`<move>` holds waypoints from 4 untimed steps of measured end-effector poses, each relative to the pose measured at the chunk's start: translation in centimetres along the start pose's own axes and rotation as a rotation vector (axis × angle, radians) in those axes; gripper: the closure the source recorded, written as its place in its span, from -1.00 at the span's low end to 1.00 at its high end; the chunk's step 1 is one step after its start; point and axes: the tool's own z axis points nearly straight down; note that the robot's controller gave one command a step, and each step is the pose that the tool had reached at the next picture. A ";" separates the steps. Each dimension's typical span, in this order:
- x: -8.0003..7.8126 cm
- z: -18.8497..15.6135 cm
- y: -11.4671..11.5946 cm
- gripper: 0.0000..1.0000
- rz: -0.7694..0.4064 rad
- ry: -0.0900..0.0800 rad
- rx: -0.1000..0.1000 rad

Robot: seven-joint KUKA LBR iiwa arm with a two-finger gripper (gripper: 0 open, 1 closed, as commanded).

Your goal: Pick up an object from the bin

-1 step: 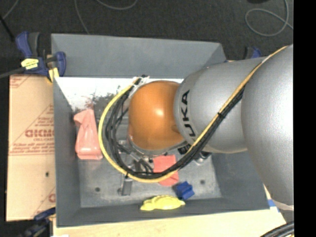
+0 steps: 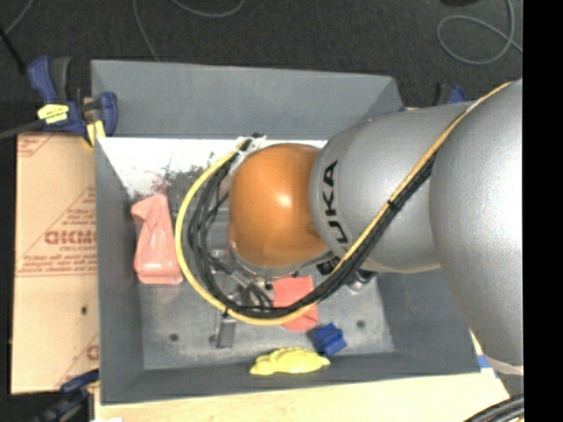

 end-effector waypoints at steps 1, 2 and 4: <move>-3.2 1.4 -1.2 -1.00 0.058 -0.004 -0.002; -6.7 4.8 -2.6 -1.00 0.106 -0.008 -0.003; -11.9 5.5 -8.0 -1.00 -0.047 -0.007 -0.001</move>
Offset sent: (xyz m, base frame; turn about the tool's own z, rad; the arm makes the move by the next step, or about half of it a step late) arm 0.0749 -0.0320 -0.0610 0.1162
